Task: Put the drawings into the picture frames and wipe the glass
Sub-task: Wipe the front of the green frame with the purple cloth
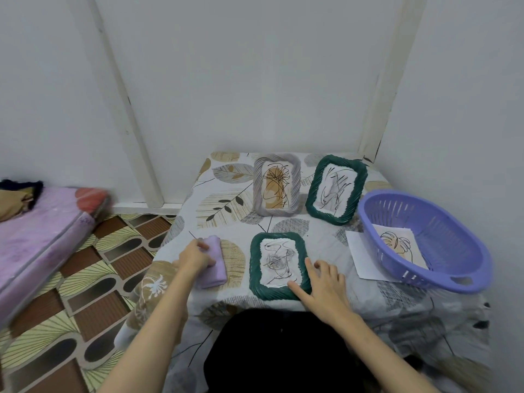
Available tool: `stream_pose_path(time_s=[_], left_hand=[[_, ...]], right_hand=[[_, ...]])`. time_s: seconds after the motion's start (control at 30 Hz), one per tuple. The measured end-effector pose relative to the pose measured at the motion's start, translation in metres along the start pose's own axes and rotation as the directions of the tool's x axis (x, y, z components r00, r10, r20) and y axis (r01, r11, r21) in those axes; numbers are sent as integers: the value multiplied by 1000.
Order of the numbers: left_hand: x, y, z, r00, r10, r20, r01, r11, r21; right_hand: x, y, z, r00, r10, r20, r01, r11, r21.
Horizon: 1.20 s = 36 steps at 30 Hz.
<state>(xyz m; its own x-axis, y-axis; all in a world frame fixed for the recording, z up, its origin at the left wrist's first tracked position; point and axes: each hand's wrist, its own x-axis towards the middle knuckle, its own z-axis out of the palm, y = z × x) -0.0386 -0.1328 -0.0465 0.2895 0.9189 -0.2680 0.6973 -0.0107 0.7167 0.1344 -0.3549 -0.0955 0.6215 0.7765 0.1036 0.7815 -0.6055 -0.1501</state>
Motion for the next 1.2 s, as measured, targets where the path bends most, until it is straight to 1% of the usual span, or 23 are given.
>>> stream_pose_path(time_s=[0.07,0.17,0.23,0.27,0.3,0.33,0.37,0.4,0.43,0.47,0.5,0.53,0.6,0.67,0.73,0.77,0.8,0.83,0.9,1.0,1.1,1.2], left_hand=[[-4,2,-1,999,35,8,-34,999,-32],[-18,11,1,983,183,-27,-185,974,-134],[-32,22,9,967,253,0,-243,928,-283],[-40,28,16,963,263,54,-220,886,-408],[-47,35,22,953,268,140,-153,827,-540],[-53,41,29,932,280,231,-67,758,-649],[-58,45,35,905,303,300,3,698,-716],[-61,48,41,880,333,339,28,676,-736],[-63,49,47,866,358,349,4,693,-721],[-64,49,53,866,373,334,-53,732,-680],[-63,47,58,876,382,296,-132,778,-614],[-60,44,63,890,385,243,-208,818,-536],[-51,38,67,898,412,154,-335,867,-370],[-41,29,67,874,476,96,-456,873,-174],[-28,18,66,830,550,94,-555,831,42],[-22,14,65,812,568,132,-583,802,132],[-17,10,65,806,560,190,-590,781,205],[-14,8,65,803,544,243,-594,762,258],[-10,4,68,797,511,322,-600,730,327],[-10,3,72,780,526,338,-625,675,392],[-12,-1,73,782,538,317,-624,658,422],[-13,-3,74,787,529,317,-617,672,410]], right_hand=[[0,0,-2,1000,-2,14,2,1000,-9],[2,-5,-14,999,6,54,-7,1000,26],[5,-13,-22,999,2,53,-8,994,106],[7,-19,-27,999,-4,32,-3,975,224],[10,-25,-32,1000,2,10,-6,914,407],[13,-32,-38,1000,26,-1,-20,788,615],[15,-37,-44,998,53,27,-54,616,786],[19,-41,-48,995,74,72,-98,445,890],[22,-41,-50,989,99,111,-139,349,927],[26,-39,-50,986,120,120,-155,350,924],[29,-35,-50,985,135,110,-158,422,892],[31,-31,-49,984,145,100,-161,517,841],[31,-26,-46,989,94,114,-147,695,703],[30,-27,-38,992,31,121,-94,824,559],[29,-32,-29,1000,7,29,-17,919,394],[28,-35,-26,1000,-8,-19,14,952,307],[28,-40,-23,999,-24,-39,33,974,223],[27,-45,-20,999,-36,-27,40,988,151],[26,-52,-10,998,-47,-42,48,998,35],[30,-54,3,998,-47,-48,44,997,-56],[39,-54,6,996,-72,-53,69,996,-50],[53,-61,0,994,-102,-22,103,994,30]])
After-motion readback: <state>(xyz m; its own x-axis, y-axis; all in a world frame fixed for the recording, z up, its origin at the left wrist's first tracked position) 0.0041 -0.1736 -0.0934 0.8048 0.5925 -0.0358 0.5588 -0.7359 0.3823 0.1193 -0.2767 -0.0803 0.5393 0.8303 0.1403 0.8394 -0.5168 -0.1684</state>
